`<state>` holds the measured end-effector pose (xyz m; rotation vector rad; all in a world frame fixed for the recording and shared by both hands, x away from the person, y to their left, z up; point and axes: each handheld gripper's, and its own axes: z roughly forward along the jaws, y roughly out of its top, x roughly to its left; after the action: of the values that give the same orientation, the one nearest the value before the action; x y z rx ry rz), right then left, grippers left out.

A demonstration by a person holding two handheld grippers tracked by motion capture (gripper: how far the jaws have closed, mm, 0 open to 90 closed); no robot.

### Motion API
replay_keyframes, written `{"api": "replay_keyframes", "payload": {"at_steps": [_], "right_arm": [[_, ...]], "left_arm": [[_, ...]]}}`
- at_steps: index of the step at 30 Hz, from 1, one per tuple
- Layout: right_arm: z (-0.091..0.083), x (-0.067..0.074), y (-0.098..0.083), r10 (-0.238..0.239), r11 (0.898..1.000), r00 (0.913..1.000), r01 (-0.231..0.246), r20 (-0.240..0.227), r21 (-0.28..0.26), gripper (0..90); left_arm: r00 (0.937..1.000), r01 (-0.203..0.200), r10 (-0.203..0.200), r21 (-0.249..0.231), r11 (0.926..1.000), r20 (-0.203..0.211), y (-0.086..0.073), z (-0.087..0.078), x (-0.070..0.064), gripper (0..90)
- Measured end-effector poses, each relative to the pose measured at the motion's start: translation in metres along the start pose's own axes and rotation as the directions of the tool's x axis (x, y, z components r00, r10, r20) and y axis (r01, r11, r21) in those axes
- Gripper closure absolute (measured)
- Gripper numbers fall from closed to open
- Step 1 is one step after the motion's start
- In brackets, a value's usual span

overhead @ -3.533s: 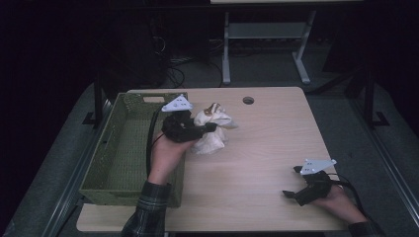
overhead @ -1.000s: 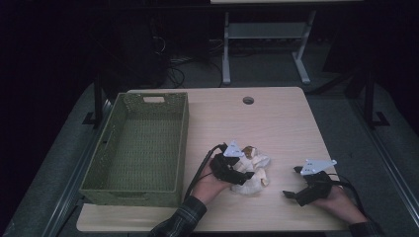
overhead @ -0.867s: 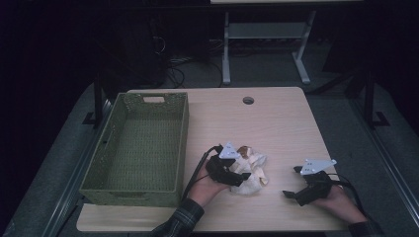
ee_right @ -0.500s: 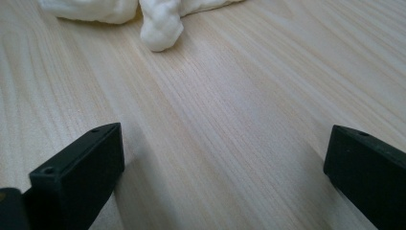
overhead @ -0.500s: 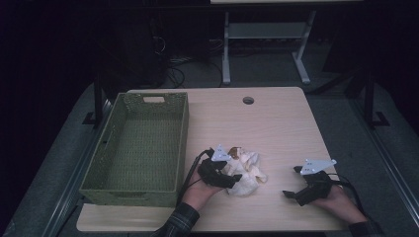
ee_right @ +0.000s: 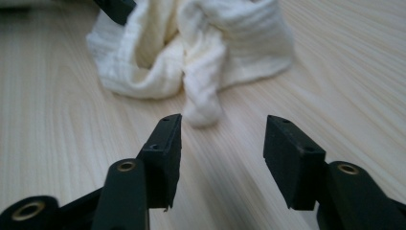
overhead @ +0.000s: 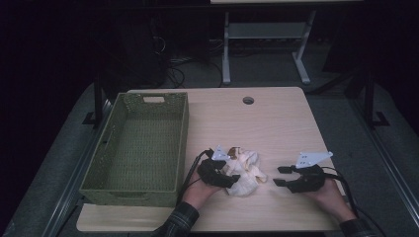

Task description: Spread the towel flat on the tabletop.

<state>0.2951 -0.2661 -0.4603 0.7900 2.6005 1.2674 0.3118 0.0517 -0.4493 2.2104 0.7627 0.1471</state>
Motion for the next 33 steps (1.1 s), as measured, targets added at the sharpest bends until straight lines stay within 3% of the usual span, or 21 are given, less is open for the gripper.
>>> {"api": "replay_keyframes", "payload": {"at_steps": [7,8,9,11,15,22,33], "right_arm": [[0.02,0.005,0.012,-0.017,1.0,0.999,0.017,-0.042,0.01,56.6],[0.026,0.003,0.014,-0.013,1.0,0.9983,0.014,-0.057,0.012,62.2],[0.026,0.003,0.014,-0.013,1.0,0.9983,0.014,-0.057,0.012,62.2],[0.032,0.0,0.015,-0.011,0.999,0.9979,0.013,-0.064,0.031,76.5],[0.033,-0.003,0.014,-0.003,0.999,0.9976,0.006,-0.069,0.047,86.1],[0.014,-0.014,0.012,0.003,1.0,0.9999,-0.003,-0.011,0.02,87.0],[-0.027,-0.042,-0.004,0.039,0.999,0.9922,-0.039,0.118,-0.005,87.6]], "left_arm": [[1.0,-0.008,0.008,-0.002,1.0,0.0,0.0,0.001,0.0,35.8],[1.0,-0.008,0.008,-0.001,1.0,0.002,0.0,0.001,0.0,36.5],[1.0,-0.008,0.008,-0.001,1.0,0.002,0.0,0.001,0.0,37.6],[1.0,-0.007,0.008,-0.002,1.0,0.005,0.001,0.0,0.0,41.1],[0.9999,-0.007,0.007,-0.016,0.9999,0.008,0.001,-0.001,0.002,49.8],[1.0,0.006,-0.006,-0.026,0.9996,0.002,0.005,-0.004,0.007,66.6],[0.9986,0.012,-0.014,-0.037,0.9992,-0.05,0.015,-0.002,0.015,73.6]]}}
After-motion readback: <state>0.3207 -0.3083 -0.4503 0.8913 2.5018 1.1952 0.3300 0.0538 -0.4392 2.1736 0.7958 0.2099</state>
